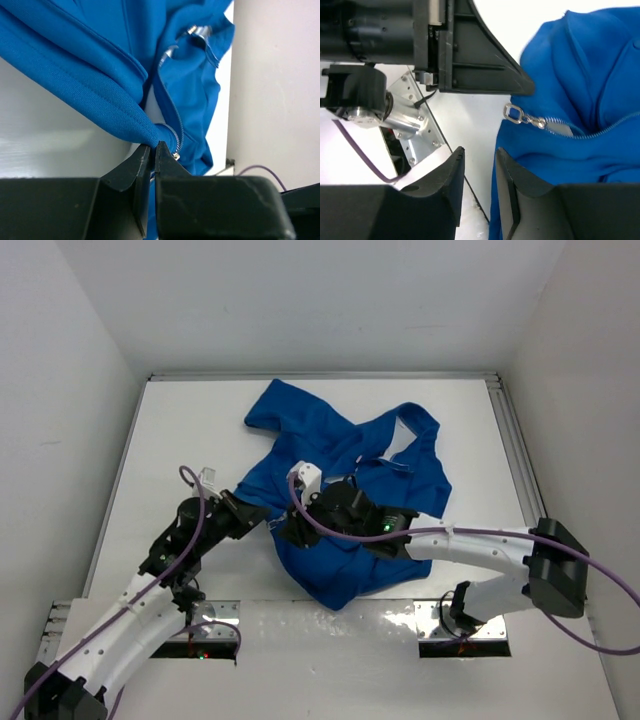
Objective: Zip up the jacket
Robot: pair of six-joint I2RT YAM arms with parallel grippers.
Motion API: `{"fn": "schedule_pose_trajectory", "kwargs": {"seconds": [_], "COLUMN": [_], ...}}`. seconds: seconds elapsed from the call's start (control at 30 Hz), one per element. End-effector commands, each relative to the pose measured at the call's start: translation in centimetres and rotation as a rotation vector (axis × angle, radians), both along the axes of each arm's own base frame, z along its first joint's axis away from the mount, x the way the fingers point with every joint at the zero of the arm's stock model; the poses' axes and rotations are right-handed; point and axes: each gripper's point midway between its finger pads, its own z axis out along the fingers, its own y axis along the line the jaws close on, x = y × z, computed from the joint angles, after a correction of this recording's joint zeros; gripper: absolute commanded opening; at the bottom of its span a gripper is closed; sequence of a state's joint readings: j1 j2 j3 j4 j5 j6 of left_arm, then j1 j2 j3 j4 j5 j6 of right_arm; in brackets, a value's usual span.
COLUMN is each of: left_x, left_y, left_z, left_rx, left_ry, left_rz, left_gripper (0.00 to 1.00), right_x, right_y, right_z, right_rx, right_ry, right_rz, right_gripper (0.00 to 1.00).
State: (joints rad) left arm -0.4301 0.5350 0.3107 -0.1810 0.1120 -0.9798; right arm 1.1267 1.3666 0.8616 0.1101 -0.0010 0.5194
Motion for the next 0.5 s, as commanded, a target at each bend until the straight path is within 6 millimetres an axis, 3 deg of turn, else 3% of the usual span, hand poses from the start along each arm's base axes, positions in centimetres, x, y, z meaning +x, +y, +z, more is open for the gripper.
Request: {"fn": "schedule_pose_trajectory", "kwargs": {"seconds": [0.0, 0.07, 0.13, 0.23, 0.3, 0.37, 0.47], "left_x": [0.0, -0.1, -0.1, -0.3, -0.4, -0.5, -0.6], "left_y": [-1.5, -1.7, -2.0, -2.1, -2.2, -2.3, -2.4], "left_z": [4.0, 4.5, 5.0, 5.3, 5.4, 5.5, 5.6], "left_rx": [-0.100, -0.110, -0.124, -0.133, -0.145, -0.149, -0.151], "left_ry": [-0.110, -0.118, -0.126, -0.131, -0.136, -0.133, -0.136], "left_rz": [-0.068, -0.084, -0.099, -0.109, -0.114, -0.121, -0.129], "left_gripper": [0.00, 0.00, 0.00, 0.00, 0.00, 0.00, 0.00], "right_x": [0.3, 0.3, 0.4, 1.0, 1.6, 1.9, 2.1], "right_y": [2.0, 2.7, 3.0, 3.1, 2.9, 3.1, 2.6], "right_z": [4.4, 3.4, 3.2, 2.5, 1.9, 1.5, 0.6], "right_rx": [0.081, 0.031, -0.039, -0.116, -0.173, -0.208, -0.282], "right_ry": [-0.110, -0.131, -0.188, -0.238, -0.255, -0.267, -0.294], "right_rz": [0.061, 0.091, 0.080, 0.063, 0.037, 0.031, -0.009], "right_gripper": [0.31, 0.27, 0.13, 0.03, 0.06, 0.20, 0.30]}}
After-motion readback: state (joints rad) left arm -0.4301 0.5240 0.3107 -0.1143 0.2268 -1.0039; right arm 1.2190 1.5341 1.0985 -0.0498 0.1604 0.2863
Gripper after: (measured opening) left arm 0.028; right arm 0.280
